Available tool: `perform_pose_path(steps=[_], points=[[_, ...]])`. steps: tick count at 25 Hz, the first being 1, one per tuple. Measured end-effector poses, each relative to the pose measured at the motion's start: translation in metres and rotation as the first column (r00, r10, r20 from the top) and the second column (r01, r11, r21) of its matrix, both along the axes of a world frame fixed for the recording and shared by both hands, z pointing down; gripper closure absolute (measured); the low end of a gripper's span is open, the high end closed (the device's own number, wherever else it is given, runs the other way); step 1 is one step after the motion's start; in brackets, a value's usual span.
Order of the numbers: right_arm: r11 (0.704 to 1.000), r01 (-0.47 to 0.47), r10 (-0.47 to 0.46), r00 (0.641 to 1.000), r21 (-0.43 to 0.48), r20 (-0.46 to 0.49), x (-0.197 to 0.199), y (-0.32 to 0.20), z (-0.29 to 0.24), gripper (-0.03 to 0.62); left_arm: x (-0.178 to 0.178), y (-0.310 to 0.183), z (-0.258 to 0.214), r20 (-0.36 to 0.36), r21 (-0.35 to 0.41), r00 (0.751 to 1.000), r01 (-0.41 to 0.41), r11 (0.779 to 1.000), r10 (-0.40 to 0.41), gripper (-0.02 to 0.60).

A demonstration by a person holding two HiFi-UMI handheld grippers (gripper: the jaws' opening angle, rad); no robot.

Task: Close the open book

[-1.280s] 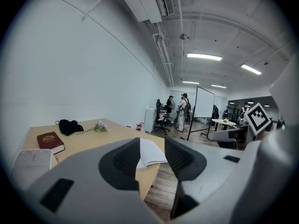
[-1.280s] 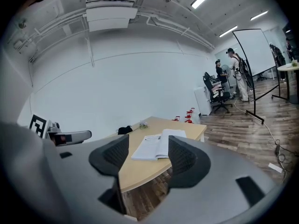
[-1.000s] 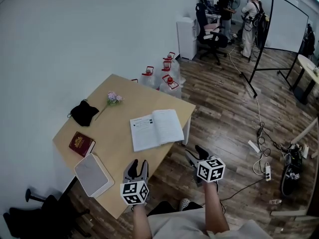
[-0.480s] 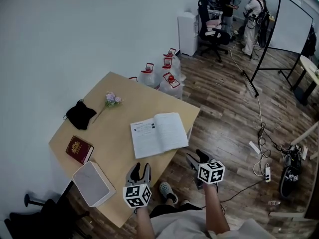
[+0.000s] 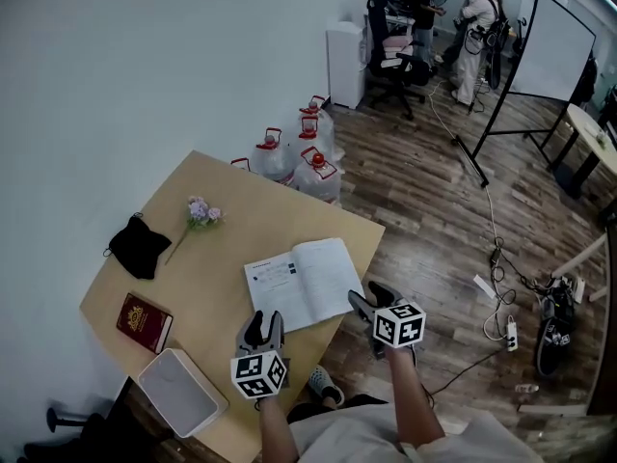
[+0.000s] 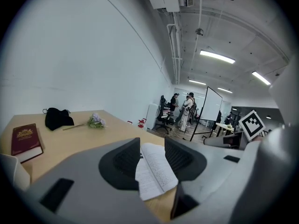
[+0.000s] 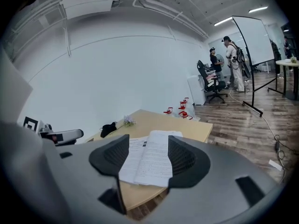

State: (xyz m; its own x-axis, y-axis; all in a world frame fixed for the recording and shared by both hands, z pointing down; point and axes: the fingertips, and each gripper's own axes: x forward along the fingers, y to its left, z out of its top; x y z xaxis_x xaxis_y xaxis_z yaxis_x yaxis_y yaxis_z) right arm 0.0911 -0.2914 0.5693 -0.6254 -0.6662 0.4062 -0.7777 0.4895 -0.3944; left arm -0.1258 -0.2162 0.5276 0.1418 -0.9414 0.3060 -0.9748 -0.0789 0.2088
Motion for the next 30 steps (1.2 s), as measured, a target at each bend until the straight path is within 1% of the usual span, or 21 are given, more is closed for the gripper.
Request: perform_pose_path(steps=[5,9,12,15,21,24,26,27,30], points=[[1.000,-0.008,0.007,0.999,-0.029,-0.048,-0.001,-0.018,0.023,0.324,-0.003,-0.020,0.012,-0.011,-0.014,1.000,-0.027,1.000,0.027,0.408],[0.997,-0.036,0.031,0.997,-0.073,-0.075,0.002,-0.025,0.053,0.324,-0.011,-0.028,0.022,0.049,-0.047,0.997,-0.054,0.997,0.057,0.408],[0.993,-0.076,0.067,0.992,-0.091,-0.103,0.015,-0.030,0.078,0.324,-0.013,-0.030,0.033,0.032,-0.060,0.998,-0.059,0.996,0.061,0.408],[0.986,-0.116,0.105,0.990,-0.119,-0.098,0.028,-0.036,0.101,0.323,-0.008,-0.033,0.046,0.023,-0.072,0.997,-0.074,0.995,0.076,0.408],[0.977,-0.105,0.088,0.991,-0.185,-0.096,0.027,-0.044,0.138,0.318,0.004,-0.037,0.067,0.011,-0.107,0.992,-0.121,0.987,0.123,0.408],[0.973,-0.088,0.071,0.994,-0.215,-0.085,0.018,-0.048,0.157,0.282,0.004,-0.038,0.073,0.004,-0.113,0.992,-0.127,0.985,0.128,0.408],[0.969,-0.068,0.053,0.996,-0.236,-0.072,0.011,-0.049,0.166,0.213,0.004,-0.037,0.075,0.000,-0.117,0.992,-0.129,0.985,0.130,0.408],[0.969,-0.054,0.039,0.997,-0.242,-0.068,0.006,-0.050,0.170,0.195,0.003,-0.037,0.076,-0.004,-0.120,0.991,-0.130,0.984,0.130,0.408],[0.972,-0.001,-0.020,0.996,-0.235,-0.089,-0.009,-0.051,0.173,0.190,-0.005,-0.036,0.081,-0.023,-0.127,0.992,-0.128,0.984,0.126,0.408]])
